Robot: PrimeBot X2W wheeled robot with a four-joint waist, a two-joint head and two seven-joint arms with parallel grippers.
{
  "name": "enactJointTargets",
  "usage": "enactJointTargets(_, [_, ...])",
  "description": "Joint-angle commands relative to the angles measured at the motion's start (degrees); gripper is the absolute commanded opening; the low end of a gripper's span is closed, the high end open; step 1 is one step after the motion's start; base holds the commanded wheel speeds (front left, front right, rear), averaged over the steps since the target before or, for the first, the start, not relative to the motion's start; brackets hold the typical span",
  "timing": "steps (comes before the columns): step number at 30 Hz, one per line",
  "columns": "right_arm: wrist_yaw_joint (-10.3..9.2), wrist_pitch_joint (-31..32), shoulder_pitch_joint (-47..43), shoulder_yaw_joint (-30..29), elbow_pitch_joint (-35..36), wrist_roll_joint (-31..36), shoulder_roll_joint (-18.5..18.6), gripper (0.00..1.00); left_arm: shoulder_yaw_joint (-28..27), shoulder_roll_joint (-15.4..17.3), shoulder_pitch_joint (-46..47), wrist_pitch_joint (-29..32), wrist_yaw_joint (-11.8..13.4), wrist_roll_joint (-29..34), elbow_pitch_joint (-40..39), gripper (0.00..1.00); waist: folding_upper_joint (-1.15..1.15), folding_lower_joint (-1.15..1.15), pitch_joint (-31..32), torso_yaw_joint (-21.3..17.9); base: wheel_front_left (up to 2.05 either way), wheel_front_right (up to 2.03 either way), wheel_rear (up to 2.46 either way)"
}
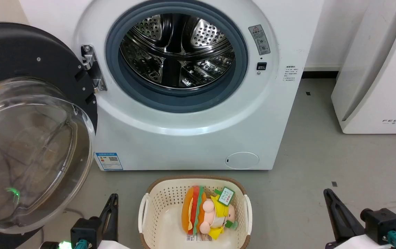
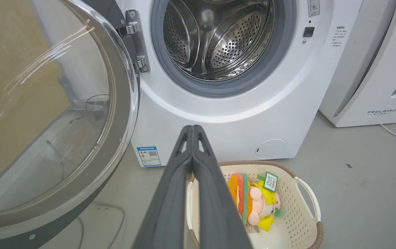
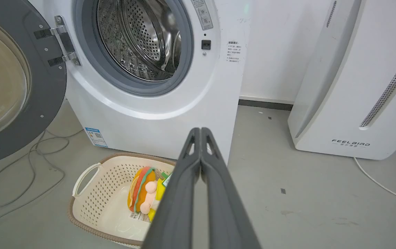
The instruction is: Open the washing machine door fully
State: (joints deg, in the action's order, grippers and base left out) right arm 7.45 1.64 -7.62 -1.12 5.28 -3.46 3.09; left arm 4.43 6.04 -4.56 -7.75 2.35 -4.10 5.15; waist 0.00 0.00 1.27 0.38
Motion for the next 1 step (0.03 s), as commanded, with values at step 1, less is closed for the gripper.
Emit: enactJointTargets(1, [0.02, -0.43, 1.39, 0.12, -0.4, 0.7, -0.11, 0.0, -0.39, -0.38, 1.0, 0.41, -0.13, 0.49, -0.49, 0.0, 0.0, 0.0, -0.03, -0.01, 0.0, 0.0, 0.0])
